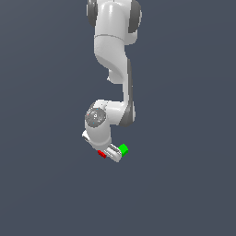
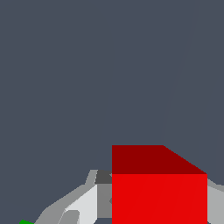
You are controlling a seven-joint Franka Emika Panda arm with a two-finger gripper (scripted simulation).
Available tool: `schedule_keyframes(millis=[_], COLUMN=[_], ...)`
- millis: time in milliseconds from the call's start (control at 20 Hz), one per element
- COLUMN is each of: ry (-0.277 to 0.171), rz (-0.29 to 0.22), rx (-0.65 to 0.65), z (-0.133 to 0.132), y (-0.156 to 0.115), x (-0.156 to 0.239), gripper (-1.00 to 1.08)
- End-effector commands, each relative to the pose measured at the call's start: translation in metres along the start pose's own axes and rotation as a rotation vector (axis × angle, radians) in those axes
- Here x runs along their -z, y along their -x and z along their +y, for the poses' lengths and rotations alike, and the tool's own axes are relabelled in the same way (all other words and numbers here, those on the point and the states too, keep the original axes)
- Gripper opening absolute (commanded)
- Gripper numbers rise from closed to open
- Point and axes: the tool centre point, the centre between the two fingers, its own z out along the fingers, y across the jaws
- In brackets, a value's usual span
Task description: Stack the red cube on top of the green cube.
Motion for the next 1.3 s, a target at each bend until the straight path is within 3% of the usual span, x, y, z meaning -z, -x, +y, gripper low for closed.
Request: schedule_keyframes(millis=[0,400,1250], ry=[0.000,0.000,0.000], rz=[0.000,0.000,0.000], rx=[0.000,0.000,0.000], z=[0.000,0.000,0.000], y=[0.000,0.001,0.001], x=[0.000,0.011,0.099], gripper=[-1.00,-1.00,-1.00])
